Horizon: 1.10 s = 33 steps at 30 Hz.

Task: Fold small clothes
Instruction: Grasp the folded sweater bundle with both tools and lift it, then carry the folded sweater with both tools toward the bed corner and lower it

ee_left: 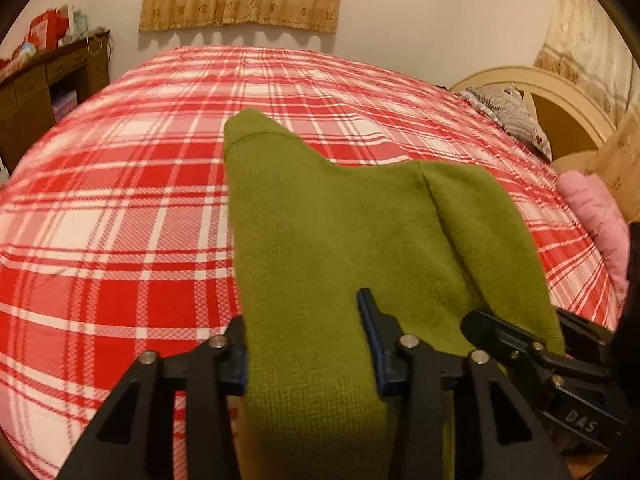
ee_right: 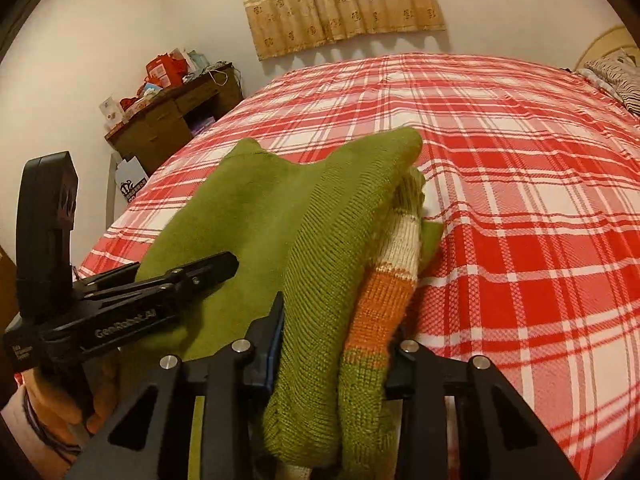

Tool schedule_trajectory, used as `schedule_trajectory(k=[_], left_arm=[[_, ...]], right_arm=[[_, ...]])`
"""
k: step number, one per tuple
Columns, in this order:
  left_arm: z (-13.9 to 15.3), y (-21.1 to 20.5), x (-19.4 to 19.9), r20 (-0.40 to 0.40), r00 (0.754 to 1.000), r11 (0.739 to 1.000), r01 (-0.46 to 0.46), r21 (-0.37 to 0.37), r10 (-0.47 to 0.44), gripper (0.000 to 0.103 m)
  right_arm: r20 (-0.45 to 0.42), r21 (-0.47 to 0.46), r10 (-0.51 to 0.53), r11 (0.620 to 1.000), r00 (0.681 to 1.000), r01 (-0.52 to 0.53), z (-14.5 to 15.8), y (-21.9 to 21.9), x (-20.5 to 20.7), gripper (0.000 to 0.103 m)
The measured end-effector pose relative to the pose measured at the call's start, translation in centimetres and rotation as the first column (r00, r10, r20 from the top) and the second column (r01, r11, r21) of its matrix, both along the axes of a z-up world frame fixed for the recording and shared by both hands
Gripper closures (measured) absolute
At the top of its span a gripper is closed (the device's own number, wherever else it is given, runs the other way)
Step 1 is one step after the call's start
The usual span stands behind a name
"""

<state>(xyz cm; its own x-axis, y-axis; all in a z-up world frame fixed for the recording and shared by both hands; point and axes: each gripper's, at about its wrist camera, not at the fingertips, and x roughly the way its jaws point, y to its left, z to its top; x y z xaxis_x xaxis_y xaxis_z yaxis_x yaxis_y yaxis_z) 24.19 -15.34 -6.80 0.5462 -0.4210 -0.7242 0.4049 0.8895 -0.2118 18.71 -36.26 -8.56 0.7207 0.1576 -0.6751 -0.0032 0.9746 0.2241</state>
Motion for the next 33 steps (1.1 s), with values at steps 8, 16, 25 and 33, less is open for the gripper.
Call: schedule_trajectory(k=[8,16,25,33], left_arm=[[1.8,1.5,-3.8,0.048,0.999,0.999,-0.004,0.048,0.002,0.063],[3.1,7.5,-7.8,0.106,0.992,0.994,-0.078,0.077,0.07,0.063],[3.8,17.0,-9.6,0.118,0.967,0.969,-0.234,0.08,0.224,0.063],[3.4,25.2,-9.7,0.112,0.915,0.916,-0.395,0.064,0.387,0.063]], right_arm=[[0.051,0.024,0.012,1.0,0.999,-0.013,2.6,2.4,-4.4,0.069],[0.09,0.11,0.08,0.99,0.993,-0.089,3.5,7.3,-8.2,0.069],[0.11,0.122,0.246,0.958,0.963,-0.259,4.1,16.7,-7.5,0.069],[0.116,0.105,0.399,0.906,0.91,-0.41,4.1,26.5,-5.0,0.069]])
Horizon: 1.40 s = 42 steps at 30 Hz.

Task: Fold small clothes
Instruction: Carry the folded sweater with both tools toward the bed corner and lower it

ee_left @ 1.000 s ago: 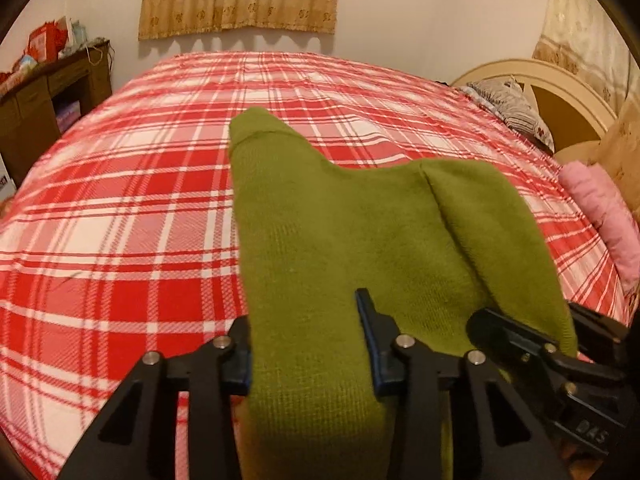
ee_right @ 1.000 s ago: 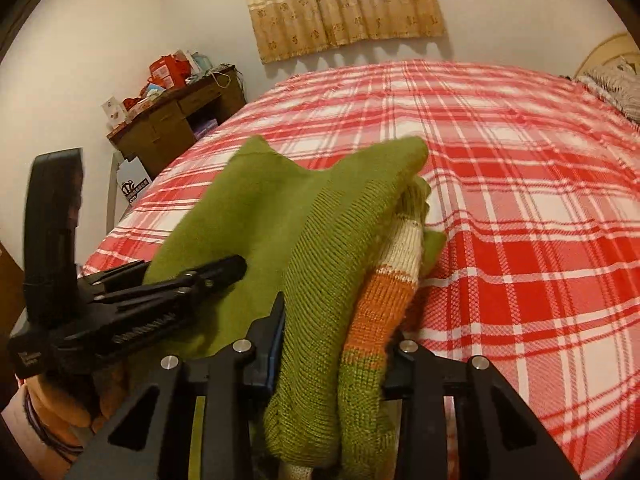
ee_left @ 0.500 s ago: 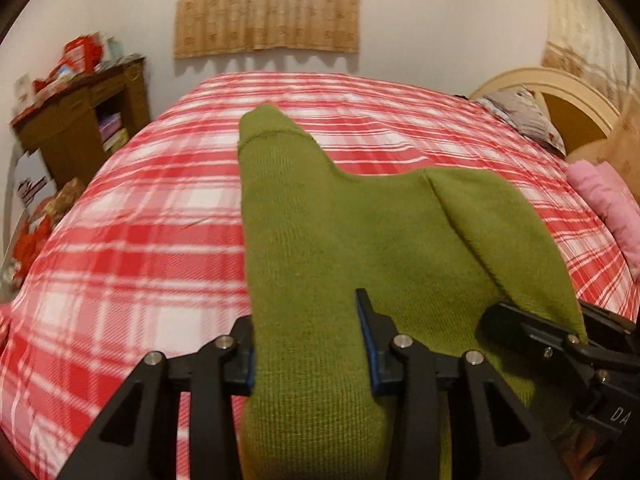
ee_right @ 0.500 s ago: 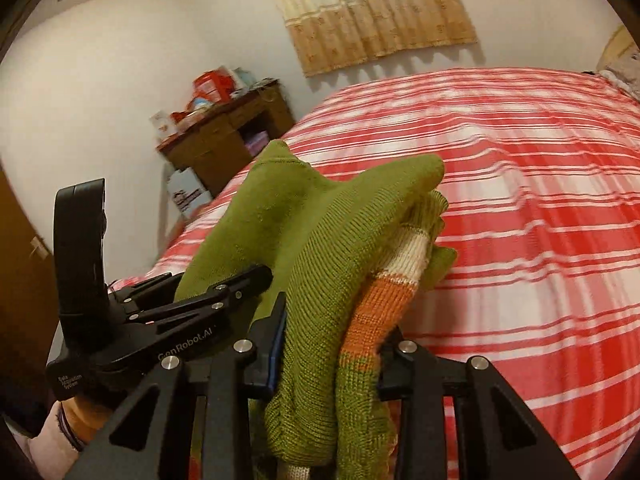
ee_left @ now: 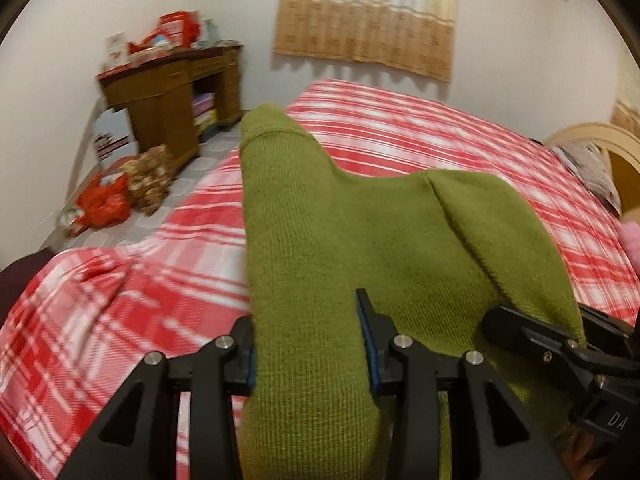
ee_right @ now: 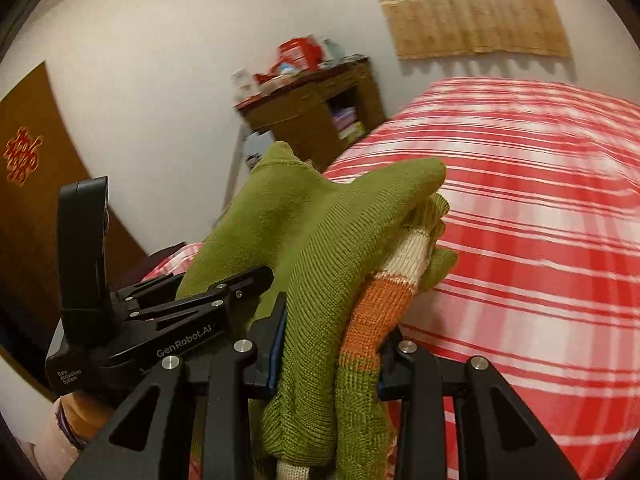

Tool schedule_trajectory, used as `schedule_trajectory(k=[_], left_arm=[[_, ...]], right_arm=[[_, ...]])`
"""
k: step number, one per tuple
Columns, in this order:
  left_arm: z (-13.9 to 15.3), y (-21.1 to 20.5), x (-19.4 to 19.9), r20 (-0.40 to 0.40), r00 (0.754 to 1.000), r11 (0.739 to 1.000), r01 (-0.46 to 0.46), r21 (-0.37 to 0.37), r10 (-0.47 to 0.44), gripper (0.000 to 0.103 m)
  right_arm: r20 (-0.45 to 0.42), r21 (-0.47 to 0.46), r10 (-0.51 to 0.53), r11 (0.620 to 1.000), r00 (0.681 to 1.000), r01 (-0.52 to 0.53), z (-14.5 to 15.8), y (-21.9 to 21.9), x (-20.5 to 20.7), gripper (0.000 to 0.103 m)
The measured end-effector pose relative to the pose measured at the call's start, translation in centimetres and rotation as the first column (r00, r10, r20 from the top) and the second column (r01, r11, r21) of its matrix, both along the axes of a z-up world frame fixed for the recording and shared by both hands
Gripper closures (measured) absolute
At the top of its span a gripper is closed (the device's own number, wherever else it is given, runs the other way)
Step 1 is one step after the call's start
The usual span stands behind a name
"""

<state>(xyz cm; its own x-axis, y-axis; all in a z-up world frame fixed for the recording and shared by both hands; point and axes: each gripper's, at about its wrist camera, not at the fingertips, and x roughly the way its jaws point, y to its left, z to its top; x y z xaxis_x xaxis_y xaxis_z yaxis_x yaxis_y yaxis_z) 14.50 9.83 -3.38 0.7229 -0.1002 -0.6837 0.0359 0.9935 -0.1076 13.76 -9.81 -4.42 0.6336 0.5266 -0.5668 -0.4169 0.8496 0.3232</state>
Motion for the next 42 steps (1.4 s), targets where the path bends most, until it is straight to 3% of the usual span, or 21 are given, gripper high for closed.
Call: schedule_trajectory(k=[10,16,19,23,27,31,34,36,38,42], left_arm=[[-0.9,5.6,0.9,0.006,0.992,0.992,-0.124,0.02,0.124,0.064],[-1.9,7.5,3.8,0.018,0.987,0.985,-0.162,0.055,0.161,0.064],[-3.0,8.1,5.6,0.034,0.982,0.979,-0.188,0.079,0.186,0.064],[-5.5,8.9,7.3,-0.012,0.976,0.972,-0.215,0.094,0.217,0.064],[-5.7,9.8,7.1,-0.021,0.977,0.976,-0.212,0.059,0.213,0.063],[-6.2,10.5,7.5,-0.075,0.974,0.976,-0.213,0.033,0.215,0.056],[-6.6,11.4,7.7,-0.118,0.972,0.977,-0.21,-0.031,0.205,0.048],[-6.8,12.2,7.7,-0.144,0.97,0.975,-0.207,-0.083,0.194,0.044],[-6.9,12.8,7.3,-0.155,0.971,0.971,-0.203,-0.13,0.182,0.043],[-6.1,12.9,5.6,-0.121,0.979,0.973,-0.18,-0.142,0.163,0.043]], right_arm=[[0.002,0.03,0.125,0.992,0.992,-0.125,-0.6,7.7,1.9,0.069],[0.044,0.056,0.17,0.983,0.985,-0.172,-1.5,10.6,3.7,0.069],[0.06,0.064,0.17,0.983,0.984,-0.174,-2.7,11.6,6.5,0.069],[0.012,0.051,0.151,0.987,0.988,-0.152,-5.8,11.8,10.0,0.069],[-0.029,0.067,0.133,0.989,0.991,-0.131,-7.5,11.2,11.5,0.069],[-0.067,0.063,0.128,0.99,0.989,-0.124,-8.1,11.3,11.8,0.066],[-0.142,0.136,0.121,0.985,0.982,-0.102,-8.8,10.0,12.3,0.055],[-0.177,0.195,0.118,0.977,0.977,-0.083,-9.2,9.0,11.9,0.053],[-0.169,0.19,0.105,0.979,0.98,-0.072,-8.9,8.5,10.5,0.053],[-0.078,0.107,0.07,0.992,0.995,-0.061,-6.9,7.9,7.1,0.053]])
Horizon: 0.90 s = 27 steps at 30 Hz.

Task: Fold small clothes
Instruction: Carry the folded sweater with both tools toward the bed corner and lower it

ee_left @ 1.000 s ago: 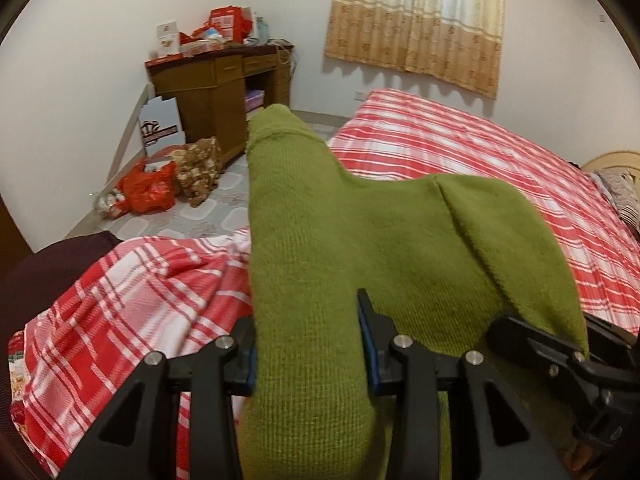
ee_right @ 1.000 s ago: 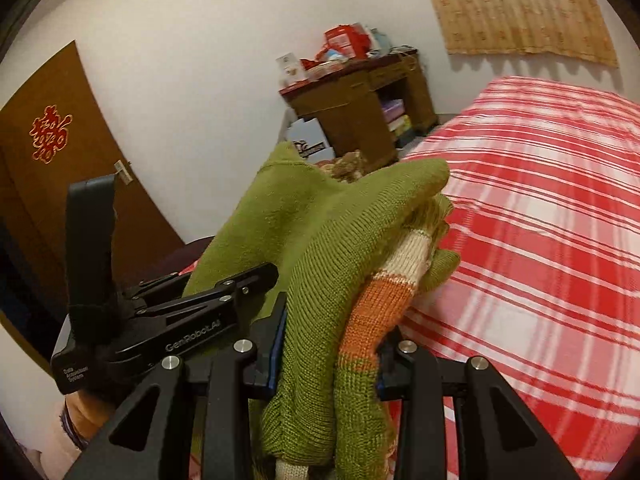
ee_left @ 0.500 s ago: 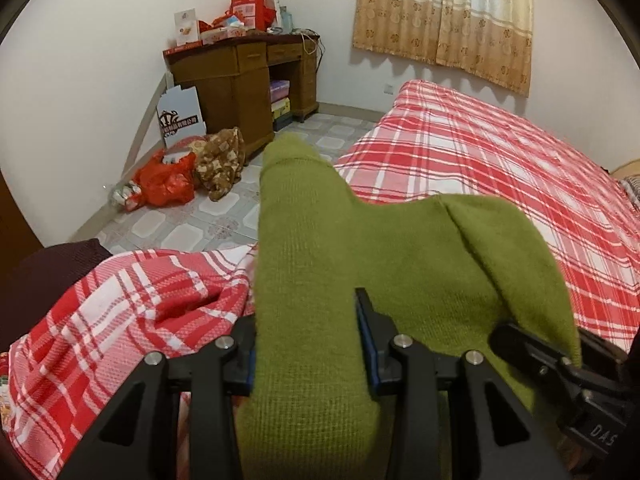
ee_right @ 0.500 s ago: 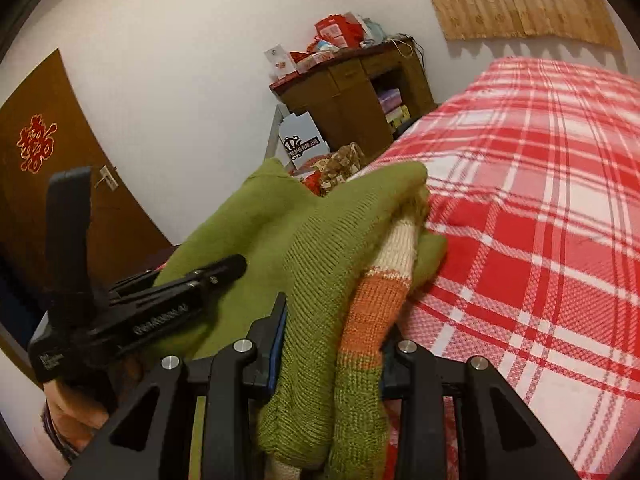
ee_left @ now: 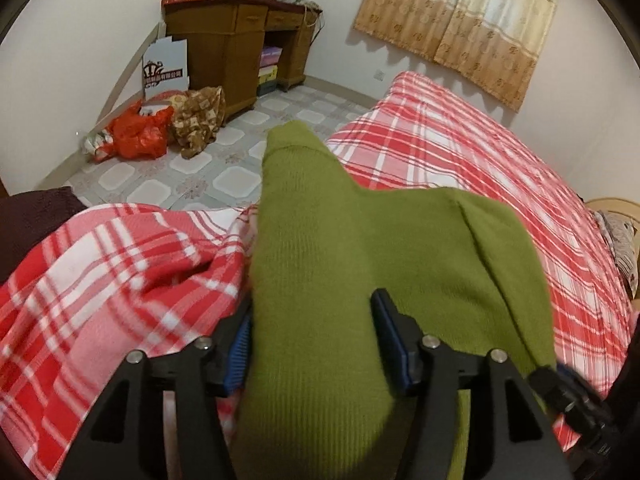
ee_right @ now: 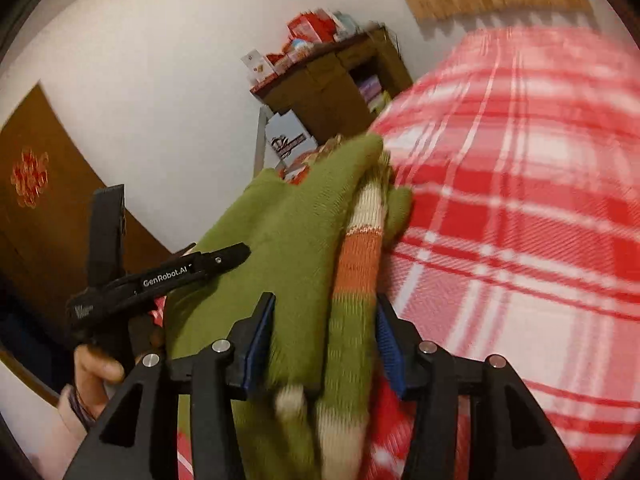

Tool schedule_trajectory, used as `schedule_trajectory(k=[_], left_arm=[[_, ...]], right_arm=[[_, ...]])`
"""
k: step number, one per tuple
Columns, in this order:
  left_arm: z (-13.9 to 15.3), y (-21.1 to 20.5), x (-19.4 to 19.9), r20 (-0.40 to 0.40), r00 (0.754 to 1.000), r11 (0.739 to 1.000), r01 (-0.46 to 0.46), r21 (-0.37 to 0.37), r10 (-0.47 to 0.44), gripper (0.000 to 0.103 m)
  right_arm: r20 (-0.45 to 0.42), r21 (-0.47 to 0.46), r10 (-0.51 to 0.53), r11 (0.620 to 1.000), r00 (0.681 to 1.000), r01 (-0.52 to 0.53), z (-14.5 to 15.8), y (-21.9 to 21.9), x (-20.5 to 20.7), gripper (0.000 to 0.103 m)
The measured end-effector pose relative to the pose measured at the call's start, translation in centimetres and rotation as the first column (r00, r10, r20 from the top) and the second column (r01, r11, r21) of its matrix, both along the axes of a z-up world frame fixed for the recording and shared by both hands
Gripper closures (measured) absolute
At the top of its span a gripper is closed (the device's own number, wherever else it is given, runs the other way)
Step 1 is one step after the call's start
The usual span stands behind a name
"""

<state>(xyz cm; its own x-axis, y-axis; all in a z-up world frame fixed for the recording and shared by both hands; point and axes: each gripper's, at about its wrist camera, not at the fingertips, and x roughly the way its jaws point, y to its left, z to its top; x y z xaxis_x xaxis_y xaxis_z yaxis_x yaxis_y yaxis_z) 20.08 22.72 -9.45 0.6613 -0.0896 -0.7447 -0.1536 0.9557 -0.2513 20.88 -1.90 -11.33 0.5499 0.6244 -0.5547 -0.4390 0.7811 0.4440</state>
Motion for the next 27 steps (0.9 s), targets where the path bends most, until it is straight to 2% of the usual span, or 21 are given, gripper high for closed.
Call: schedule_trajectory(k=[2,6,9,12,15,18,21,24,26,27], left_arm=[[0.8,-0.1,-2.1,0.032,1.0,1.0,0.001,0.0,-0.001,0.042],[1.9,-0.3,-5.5,0.083,0.996,1.0,0.028,0.012,-0.029,0.042],[1.6,-1.0,-7.3,0.075,0.995,0.998,0.061,0.033,-0.063,0.037],[0.6,-1.0,-8.4,0.068,0.996,0.998,0.064,0.011,-0.065,0.035],[0.0,-0.9,-8.8,0.059,0.995,0.997,0.077,-0.017,-0.075,0.03],[-0.1,-0.9,-8.5,0.044,0.995,0.996,0.087,-0.033,-0.085,0.03],[-0.4,-0.4,-8.2,0.032,0.996,0.993,0.084,-0.079,-0.082,0.03],[-0.5,0.0,-8.2,0.036,0.996,0.99,0.08,-0.115,-0.076,0.03],[-0.4,-0.2,-8.2,0.033,0.996,0.991,0.083,-0.105,-0.08,0.03],[-0.5,-0.4,-8.2,0.032,0.996,0.992,0.083,-0.099,-0.081,0.029]], right_arm=[[0.036,-0.02,0.001,1.0,0.999,0.0,1.1,-0.5,-1.5,0.053],[0.029,0.032,0.02,0.999,0.999,-0.021,1.7,-1.7,-3.6,0.053],[0.02,-0.029,0.045,0.999,0.999,-0.044,1.2,-0.7,-4.8,0.053],[0.044,-0.108,0.035,0.994,0.998,-0.031,0.6,0.0,-6.4,0.053],[0.071,-0.057,-0.04,0.997,0.997,0.044,0.4,-1.5,-8.0,0.053],[0.037,0.031,-0.067,0.997,0.997,0.066,0.0,-2.8,-8.0,0.053],[-0.005,-0.01,-0.018,1.0,1.0,0.018,-0.8,-1.4,-7.4,0.053],[0.012,-0.009,0.024,1.0,1.0,-0.024,-0.7,0.4,-7.8,0.051],[0.018,-0.021,0.058,0.998,0.998,-0.057,-0.6,1.5,-7.9,0.054],[0.01,-0.032,0.062,0.998,0.998,-0.062,-0.7,1.9,-7.7,0.061]])
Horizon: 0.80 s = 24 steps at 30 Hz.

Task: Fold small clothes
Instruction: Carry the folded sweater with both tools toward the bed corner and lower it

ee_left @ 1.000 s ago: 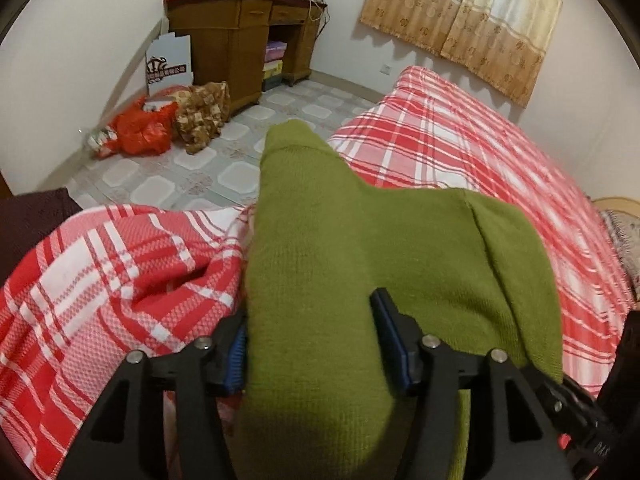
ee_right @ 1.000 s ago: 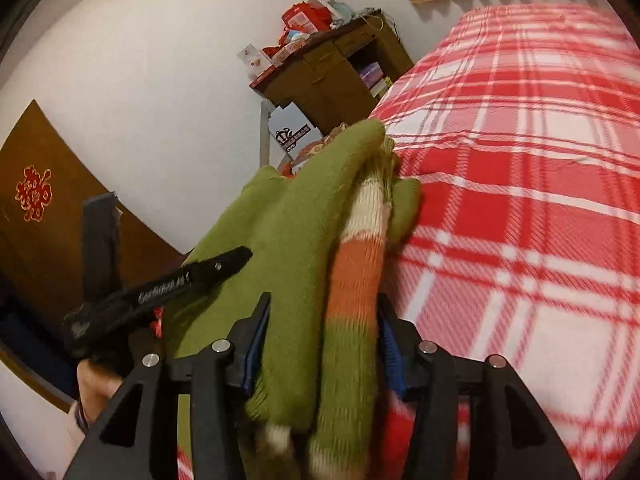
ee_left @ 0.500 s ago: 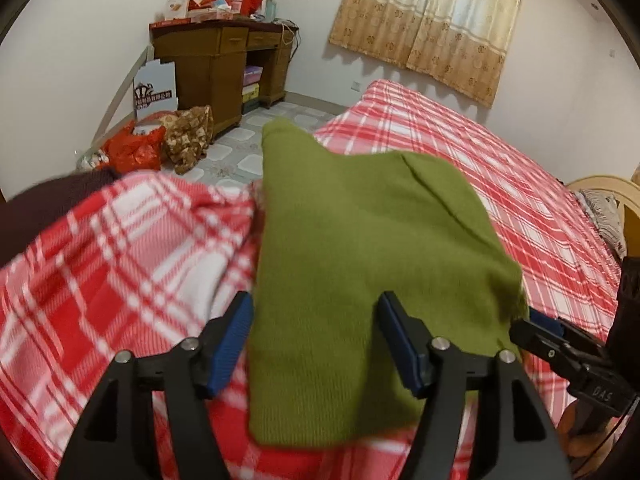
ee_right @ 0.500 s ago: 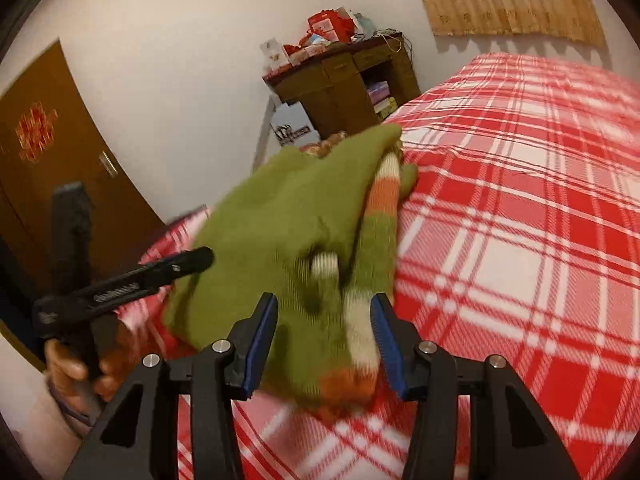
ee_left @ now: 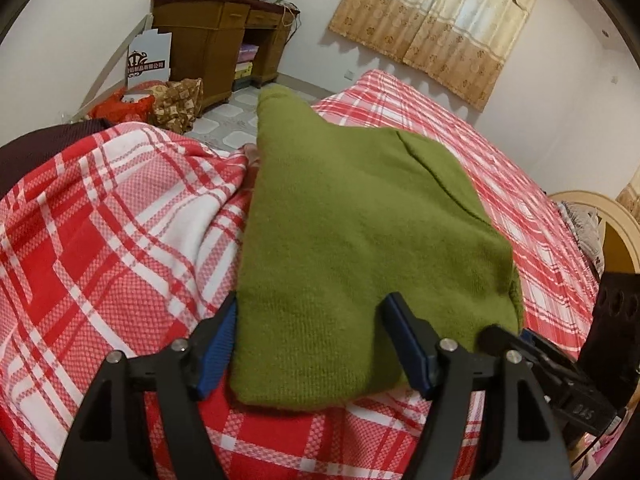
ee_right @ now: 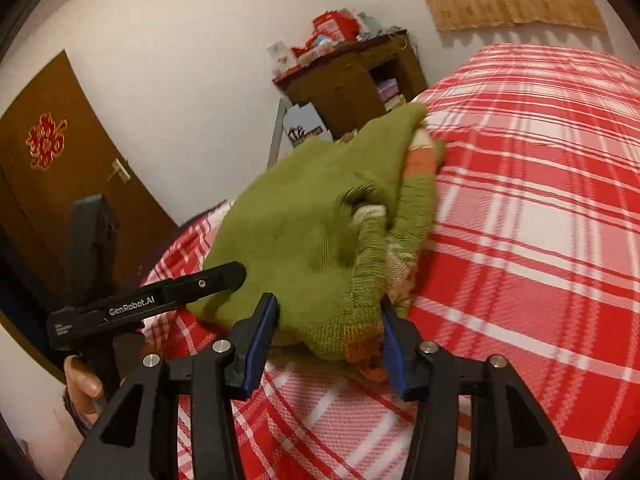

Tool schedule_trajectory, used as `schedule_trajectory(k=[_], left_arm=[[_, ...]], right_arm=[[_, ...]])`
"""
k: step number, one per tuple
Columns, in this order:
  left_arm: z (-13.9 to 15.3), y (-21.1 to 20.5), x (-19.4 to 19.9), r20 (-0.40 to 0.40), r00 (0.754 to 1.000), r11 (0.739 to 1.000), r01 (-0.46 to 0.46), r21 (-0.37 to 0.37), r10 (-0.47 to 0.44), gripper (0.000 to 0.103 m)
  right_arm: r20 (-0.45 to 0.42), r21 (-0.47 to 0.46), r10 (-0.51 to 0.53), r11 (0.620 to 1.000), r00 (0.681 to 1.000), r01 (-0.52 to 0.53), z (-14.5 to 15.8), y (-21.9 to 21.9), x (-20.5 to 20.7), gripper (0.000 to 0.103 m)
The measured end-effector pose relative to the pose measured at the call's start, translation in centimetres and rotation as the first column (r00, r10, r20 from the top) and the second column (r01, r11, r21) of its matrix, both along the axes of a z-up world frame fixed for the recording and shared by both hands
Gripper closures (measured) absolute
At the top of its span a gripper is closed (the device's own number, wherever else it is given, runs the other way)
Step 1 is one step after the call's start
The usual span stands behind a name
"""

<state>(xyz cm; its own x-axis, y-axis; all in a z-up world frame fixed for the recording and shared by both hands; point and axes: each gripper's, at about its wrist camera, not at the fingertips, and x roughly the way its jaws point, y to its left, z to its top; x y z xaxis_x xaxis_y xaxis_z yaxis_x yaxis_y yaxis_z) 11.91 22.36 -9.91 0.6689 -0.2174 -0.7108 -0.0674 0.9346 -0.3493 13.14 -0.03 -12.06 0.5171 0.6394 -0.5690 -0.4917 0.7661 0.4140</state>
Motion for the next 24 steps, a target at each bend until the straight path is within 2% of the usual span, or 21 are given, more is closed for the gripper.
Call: schedule_trajectory(k=[1,3,4,8,11,14,16,18,20,21,23,24], left_arm=[[0.0,-0.1,0.0,-0.001,1.0,1.0,0.002,0.007,-0.002,0.029],[0.0,-0.3,0.0,-0.001,1.0,1.0,0.009,0.006,-0.009,0.032],[0.0,-0.3,-0.1,0.001,1.0,1.0,0.008,0.003,-0.008,0.034],[0.0,0.6,-0.6,0.011,1.0,1.0,-0.003,-0.023,0.003,0.059],[0.2,0.8,-0.8,0.01,1.0,1.0,0.002,-0.009,-0.002,0.07],[0.0,0.7,-0.7,-0.003,1.0,1.0,0.006,0.011,-0.006,0.07],[0.1,0.2,-0.6,-0.007,1.0,0.999,0.013,0.038,-0.013,0.068],[0.0,-0.2,-0.6,-0.014,1.0,0.997,0.019,0.07,-0.019,0.057],[0.0,-0.3,-0.5,-0.016,1.0,0.996,0.021,0.087,-0.02,0.053],[0.0,-0.2,-0.6,-0.015,1.0,0.997,0.026,0.077,-0.025,0.048],[-0.1,0.0,-0.7,-0.014,0.999,0.998,0.035,0.051,-0.034,0.043],[-0.2,0.0,-0.7,-0.012,0.999,0.999,0.031,0.043,-0.031,0.043]], right_arm=[[-0.014,-0.012,0.002,1.0,1.0,-0.002,-0.3,0.3,0.4,0.07],[-0.053,-0.005,-0.006,1.0,0.999,0.006,-0.7,0.2,0.9,0.074],[-0.082,0.056,0.009,0.998,0.997,-0.004,-0.5,-0.3,1.0,0.077],[-0.139,0.268,0.08,0.963,0.987,-0.041,0.6,-1.5,1.0,0.078],[-0.234,0.367,0.097,0.93,0.967,-0.004,-1.2,-2.4,2.0,0.079],[-0.298,0.319,0.066,0.947,0.952,0.034,-4.0,-2.9,2.0,0.08],[-0.301,0.316,0.066,0.948,0.951,0.035,-4.9,-3.5,1.4,0.08],[-0.279,0.274,0.062,0.962,0.958,0.018,-4.5,-3.6,0.9,0.08],[-0.209,0.199,0.066,0.98,0.976,-0.024,-3.0,-3.3,-0.2,0.075],[-0.175,0.172,0.065,0.985,0.983,-0.034,-2.0,-3.1,-0.7,0.07],[-0.118,0.158,0.041,0.987,0.992,-0.022,-0.2,-3.7,-1.4,0.045],[-0.102,0.167,0.026,0.986,0.994,-0.009,0.3,-4.0,-1.6,0.022]])
